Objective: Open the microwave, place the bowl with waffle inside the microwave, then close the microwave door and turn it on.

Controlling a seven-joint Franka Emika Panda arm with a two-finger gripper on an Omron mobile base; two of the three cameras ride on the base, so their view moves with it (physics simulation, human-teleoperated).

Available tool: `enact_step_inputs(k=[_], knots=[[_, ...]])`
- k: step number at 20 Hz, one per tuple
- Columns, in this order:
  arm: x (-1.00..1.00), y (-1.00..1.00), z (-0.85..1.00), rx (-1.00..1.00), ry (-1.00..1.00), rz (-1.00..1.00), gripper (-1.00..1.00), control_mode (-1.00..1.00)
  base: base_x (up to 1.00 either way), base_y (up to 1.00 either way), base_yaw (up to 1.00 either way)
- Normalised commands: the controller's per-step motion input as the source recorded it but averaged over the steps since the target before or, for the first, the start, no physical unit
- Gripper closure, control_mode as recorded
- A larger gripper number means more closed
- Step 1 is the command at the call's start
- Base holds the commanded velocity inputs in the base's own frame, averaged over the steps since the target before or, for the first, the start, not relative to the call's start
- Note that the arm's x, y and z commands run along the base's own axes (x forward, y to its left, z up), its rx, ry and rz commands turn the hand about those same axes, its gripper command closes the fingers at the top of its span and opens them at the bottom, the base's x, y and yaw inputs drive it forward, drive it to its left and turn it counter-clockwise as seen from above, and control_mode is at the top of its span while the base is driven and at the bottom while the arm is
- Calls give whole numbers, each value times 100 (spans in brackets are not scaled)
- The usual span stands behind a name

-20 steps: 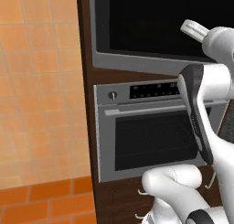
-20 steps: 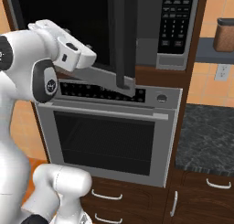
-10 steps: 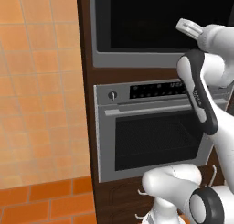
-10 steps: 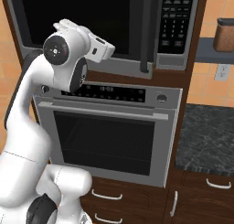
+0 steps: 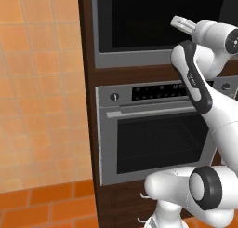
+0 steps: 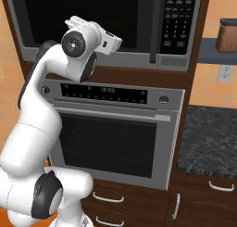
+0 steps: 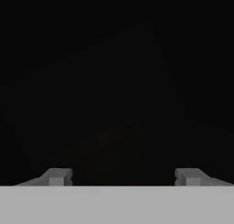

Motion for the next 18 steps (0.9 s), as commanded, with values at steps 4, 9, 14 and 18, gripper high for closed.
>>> enact_step_inputs(k=[4, 9, 14, 18], knots=[[85, 0, 0, 0, -1, 0, -100, -100, 0, 0, 0], [9, -51, 0, 0, 0, 0, -100, -100, 0, 0, 0], [-35, -95, 0, 0, -1, 0, -100, -100, 0, 0, 0], [-99, -93, -6, 0, -12, 0, -100, -100, 0, 0, 0]])
